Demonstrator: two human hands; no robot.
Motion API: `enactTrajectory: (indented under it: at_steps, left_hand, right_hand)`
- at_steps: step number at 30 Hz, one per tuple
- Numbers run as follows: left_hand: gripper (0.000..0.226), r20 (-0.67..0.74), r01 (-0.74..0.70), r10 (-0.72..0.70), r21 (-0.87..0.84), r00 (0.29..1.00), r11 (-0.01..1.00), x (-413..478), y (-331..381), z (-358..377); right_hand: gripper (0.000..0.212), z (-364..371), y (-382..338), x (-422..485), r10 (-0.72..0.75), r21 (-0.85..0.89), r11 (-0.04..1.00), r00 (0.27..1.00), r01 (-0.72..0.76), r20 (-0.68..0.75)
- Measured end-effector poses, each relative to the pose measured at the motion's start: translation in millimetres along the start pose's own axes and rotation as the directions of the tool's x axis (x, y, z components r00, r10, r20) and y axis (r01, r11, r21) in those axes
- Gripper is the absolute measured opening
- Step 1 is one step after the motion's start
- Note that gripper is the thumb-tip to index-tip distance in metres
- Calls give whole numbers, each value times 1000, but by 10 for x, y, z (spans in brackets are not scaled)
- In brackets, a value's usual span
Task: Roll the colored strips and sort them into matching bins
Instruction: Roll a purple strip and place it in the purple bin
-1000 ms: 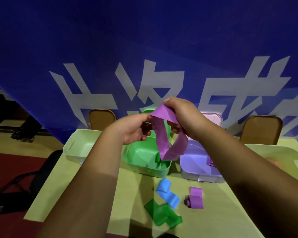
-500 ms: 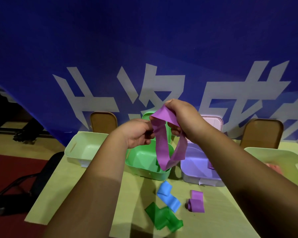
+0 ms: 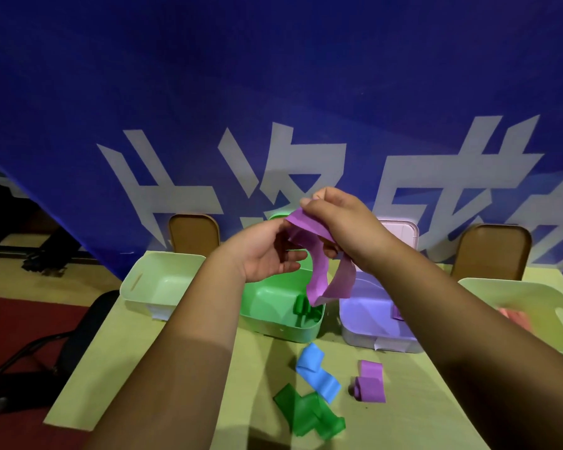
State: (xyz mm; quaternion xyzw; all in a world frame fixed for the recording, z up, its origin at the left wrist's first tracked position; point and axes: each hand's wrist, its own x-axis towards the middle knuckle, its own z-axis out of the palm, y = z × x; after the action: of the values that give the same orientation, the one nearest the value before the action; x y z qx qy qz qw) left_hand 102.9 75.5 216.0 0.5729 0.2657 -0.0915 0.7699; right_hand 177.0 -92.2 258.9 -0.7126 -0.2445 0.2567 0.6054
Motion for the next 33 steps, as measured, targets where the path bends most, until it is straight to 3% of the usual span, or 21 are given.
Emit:
enactTrajectory:
  at_steps: [9, 13, 16, 23, 33]
  left_hand:
    - [14, -149, -37, 41, 33, 988, 999, 38, 103, -59]
    - [14, -265, -140, 151, 60, 952, 988, 43, 216, -44]
    - [15, -304, -215, 267, 193, 914, 957, -14, 333, -8]
    - [24, -208, -296, 457, 525, 865, 798, -189, 560, 93]
    - [26, -83, -342, 558, 714, 825, 611, -384, 691, 254]
  right_hand:
    - [31, -115, 103, -6, 63, -107, 992, 997, -66, -33]
    - [31, -129, 167, 27, 101, -165, 980, 994, -107, -48]
    - [32, -136, 205, 56, 98, -223, 969, 994, -105, -46]
    - [34, -150, 291, 109, 118, -316, 940, 992, -127, -47]
    - [32, -188, 200, 115, 99, -427, 896, 992, -120, -72]
